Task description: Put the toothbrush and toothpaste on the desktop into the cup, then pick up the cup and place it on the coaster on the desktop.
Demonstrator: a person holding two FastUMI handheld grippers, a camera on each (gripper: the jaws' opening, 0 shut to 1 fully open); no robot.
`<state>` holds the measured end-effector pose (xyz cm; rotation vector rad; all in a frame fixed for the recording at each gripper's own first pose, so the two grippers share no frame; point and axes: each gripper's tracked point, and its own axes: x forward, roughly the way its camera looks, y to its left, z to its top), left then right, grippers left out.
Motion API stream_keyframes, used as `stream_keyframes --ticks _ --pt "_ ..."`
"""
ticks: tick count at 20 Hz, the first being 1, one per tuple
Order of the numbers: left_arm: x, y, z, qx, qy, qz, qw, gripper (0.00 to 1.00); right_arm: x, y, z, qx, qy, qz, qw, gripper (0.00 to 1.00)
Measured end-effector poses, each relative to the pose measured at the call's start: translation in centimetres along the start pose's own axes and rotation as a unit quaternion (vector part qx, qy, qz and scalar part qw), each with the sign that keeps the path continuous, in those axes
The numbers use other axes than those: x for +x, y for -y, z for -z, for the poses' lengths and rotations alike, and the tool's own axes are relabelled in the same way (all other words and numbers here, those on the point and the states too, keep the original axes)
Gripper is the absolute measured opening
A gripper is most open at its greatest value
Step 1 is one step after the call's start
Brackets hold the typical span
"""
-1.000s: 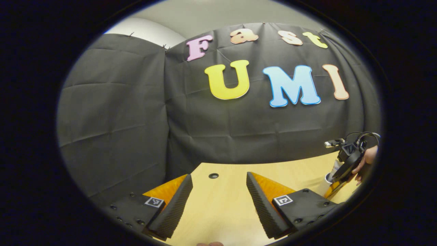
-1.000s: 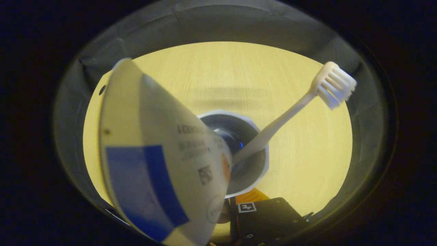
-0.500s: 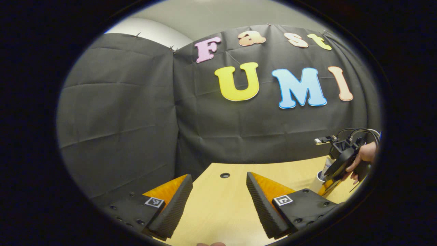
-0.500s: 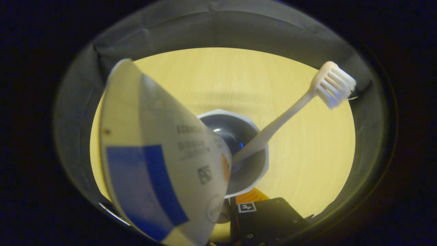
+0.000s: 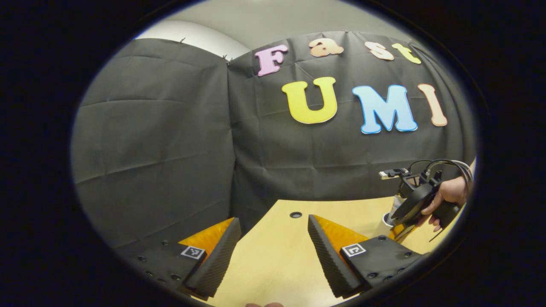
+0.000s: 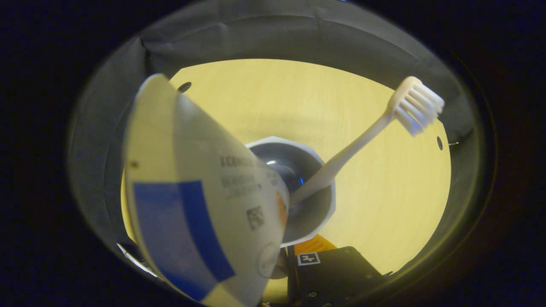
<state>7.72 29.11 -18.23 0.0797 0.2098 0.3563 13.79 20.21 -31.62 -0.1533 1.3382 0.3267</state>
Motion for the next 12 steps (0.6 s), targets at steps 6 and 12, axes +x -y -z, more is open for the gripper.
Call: stream_keyframes --ticks 6,12 --pt "-0.4 -1.2 0.5 0.0 -0.003 -0.001 1.0 1.0 0.6 -1.9 0.0 -0.014 -0.005 0.001 1.0 0.25" --pt "-0.9 -1.0 1.0 -0.004 -0.006 0.003 1.0 1.0 1.0 -2.7 0.0 -0.021 -0.012 0.004 1.0 0.25"
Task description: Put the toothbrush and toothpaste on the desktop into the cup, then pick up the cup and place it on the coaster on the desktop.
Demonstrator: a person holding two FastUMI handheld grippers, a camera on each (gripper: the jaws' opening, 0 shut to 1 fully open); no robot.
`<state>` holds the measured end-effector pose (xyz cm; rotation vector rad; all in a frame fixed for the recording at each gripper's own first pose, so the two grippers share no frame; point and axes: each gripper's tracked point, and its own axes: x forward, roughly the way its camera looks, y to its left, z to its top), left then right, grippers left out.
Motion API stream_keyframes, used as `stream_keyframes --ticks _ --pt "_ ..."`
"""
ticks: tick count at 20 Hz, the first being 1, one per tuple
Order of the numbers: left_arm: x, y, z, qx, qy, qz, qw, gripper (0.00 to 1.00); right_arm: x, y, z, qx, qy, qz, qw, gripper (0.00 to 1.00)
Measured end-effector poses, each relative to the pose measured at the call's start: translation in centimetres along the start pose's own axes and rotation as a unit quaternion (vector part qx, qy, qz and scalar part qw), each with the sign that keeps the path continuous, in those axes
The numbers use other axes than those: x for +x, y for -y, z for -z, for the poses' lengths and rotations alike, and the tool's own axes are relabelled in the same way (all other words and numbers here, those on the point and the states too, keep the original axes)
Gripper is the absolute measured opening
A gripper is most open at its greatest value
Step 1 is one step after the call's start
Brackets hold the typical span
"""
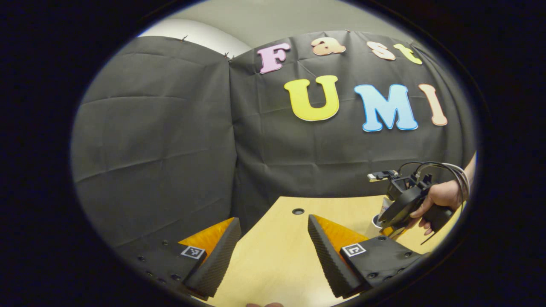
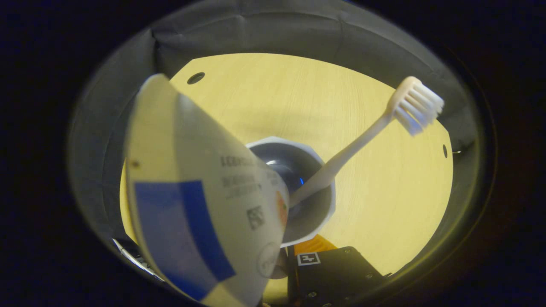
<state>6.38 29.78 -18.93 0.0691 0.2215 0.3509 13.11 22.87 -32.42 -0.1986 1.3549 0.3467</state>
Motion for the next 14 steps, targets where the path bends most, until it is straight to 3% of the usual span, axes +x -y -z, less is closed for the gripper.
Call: stream_keyframes --ticks 14 --pt "0.0 -1.6 1.1 -0.002 -0.015 -0.008 1.0 1.0 0.5 -0.2 0.1 0.0 -0.017 0.013 1.0 0.25"
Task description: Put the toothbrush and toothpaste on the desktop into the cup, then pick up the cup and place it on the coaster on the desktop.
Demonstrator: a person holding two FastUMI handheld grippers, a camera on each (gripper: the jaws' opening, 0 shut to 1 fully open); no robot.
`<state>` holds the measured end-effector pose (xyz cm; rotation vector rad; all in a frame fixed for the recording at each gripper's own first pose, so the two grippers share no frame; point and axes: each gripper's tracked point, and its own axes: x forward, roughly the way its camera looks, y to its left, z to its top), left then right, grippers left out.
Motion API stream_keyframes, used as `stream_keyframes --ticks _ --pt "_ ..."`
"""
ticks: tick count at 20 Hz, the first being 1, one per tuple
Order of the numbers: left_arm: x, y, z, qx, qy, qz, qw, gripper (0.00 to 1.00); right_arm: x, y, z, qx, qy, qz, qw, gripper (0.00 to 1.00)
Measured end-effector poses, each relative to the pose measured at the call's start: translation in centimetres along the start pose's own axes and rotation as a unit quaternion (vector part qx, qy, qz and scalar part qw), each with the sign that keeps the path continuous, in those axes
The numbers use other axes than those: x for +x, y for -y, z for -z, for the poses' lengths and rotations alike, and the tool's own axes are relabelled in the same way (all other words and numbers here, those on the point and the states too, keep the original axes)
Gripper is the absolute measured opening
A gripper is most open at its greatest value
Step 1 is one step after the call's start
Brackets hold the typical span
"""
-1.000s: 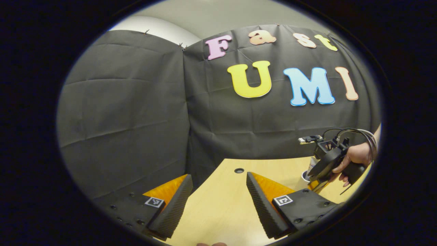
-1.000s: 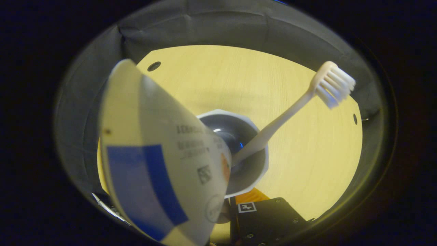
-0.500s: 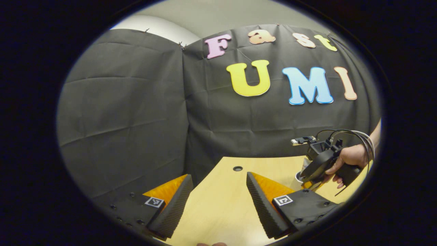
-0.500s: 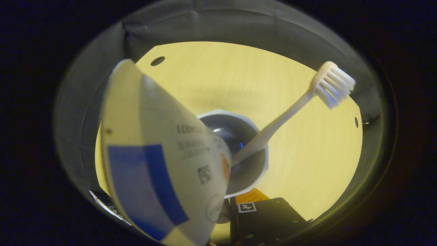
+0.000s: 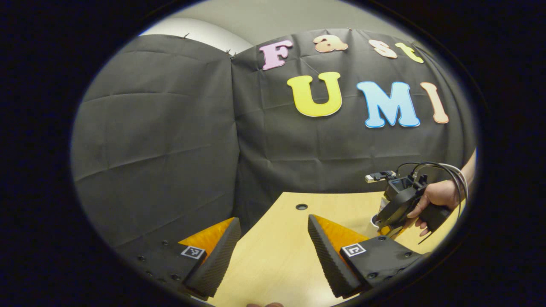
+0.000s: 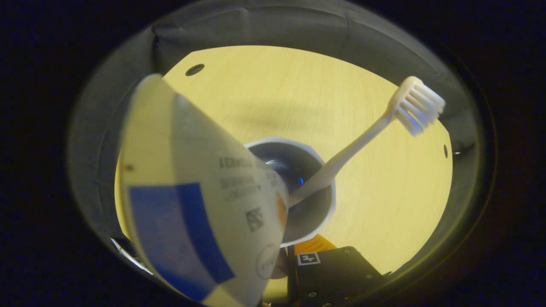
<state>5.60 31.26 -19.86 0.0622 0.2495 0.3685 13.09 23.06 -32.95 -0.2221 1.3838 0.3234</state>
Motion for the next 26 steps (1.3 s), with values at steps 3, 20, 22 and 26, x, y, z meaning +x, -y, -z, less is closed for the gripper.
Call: stream_keyframes --ticks 3,20,22,26 --pt "0.0 0.0 0.3 0.0 -0.001 0.002 1.0 1.0 0.0 0.1 0.0 0.003 0.001 0.001 1.0 0.25" --pt "0.1 3.1 -1.8 0.006 0.011 0.04 0.999 1.0 -5.5 0.7 0.1 0.018 0.055 -0.019 0.998 0.84" --pt "-0.2 4.4 -2.5 0.009 0.017 0.056 0.998 1.0 -7.0 1.0 0.8 0.026 0.066 -0.026 0.997 0.84" --pt "-0.6 8.4 -4.1 0.013 0.027 0.097 0.995 1.0 -11.1 2.7 1.2 0.052 0.106 -0.034 0.992 0.84"
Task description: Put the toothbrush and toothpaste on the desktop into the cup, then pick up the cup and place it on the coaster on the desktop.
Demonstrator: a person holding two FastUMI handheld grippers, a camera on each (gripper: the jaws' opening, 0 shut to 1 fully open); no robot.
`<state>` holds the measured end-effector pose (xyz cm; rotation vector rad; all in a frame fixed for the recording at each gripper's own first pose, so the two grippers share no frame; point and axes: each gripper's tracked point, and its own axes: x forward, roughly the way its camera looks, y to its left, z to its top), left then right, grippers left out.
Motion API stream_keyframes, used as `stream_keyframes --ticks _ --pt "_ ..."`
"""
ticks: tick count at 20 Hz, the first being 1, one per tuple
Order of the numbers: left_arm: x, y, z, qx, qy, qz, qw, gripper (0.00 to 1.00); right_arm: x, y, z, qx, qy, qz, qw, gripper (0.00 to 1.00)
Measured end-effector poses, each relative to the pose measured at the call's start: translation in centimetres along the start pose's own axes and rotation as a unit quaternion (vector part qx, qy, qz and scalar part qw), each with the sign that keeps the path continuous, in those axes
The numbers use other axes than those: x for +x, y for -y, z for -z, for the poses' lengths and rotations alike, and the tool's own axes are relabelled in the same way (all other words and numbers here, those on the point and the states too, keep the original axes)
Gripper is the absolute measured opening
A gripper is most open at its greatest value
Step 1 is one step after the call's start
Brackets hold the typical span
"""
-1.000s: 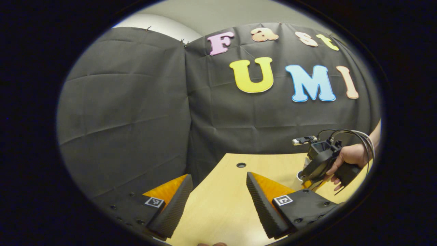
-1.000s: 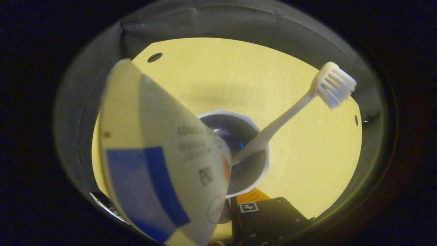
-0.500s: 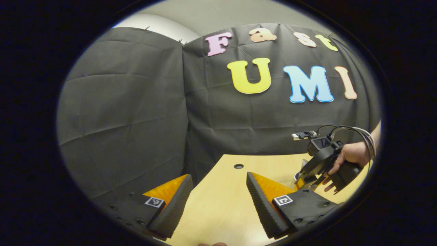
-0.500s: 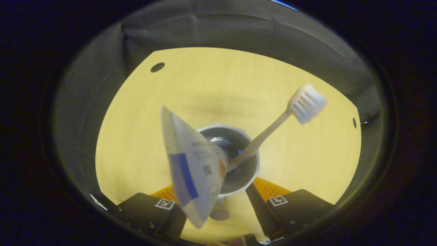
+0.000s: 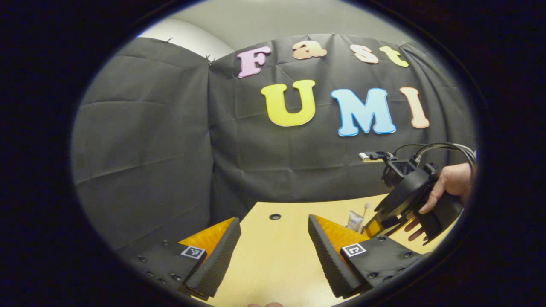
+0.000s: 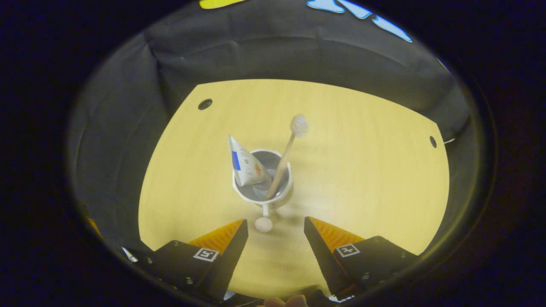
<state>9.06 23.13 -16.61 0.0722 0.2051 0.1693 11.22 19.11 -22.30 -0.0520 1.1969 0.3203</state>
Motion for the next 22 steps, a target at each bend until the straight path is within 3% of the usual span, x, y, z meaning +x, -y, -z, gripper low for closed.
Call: stream_keyframes --ticks 6,11,16,19,22 --pt "0.1 7.8 -5.1 -0.011 0.024 0.063 0.998 1.0 -8.8 5.6 -1.7 0.042 0.098 0.019 0.994 0.84" --pt "-0.9 14.9 -11.3 -0.022 0.048 0.111 0.992 1.0 -17.0 11.4 -2.5 0.05 0.236 0.055 0.969 0.84" --pt "-2.6 19.4 -16.2 -0.037 0.066 0.134 0.988 1.0 -23.9 15.8 -2.3 0.072 0.357 0.082 0.928 0.83" --pt "-3.4 21.1 -17.8 -0.037 0.069 0.136 0.988 1.0 -27.7 17.5 -2.2 0.051 0.426 0.119 0.895 0.83" --pt "-4.7 21.9 -19.2 -0.034 0.08 0.139 0.987 1.0 -30.4 17.8 -1.8 0.036 0.469 0.137 0.872 0.83"
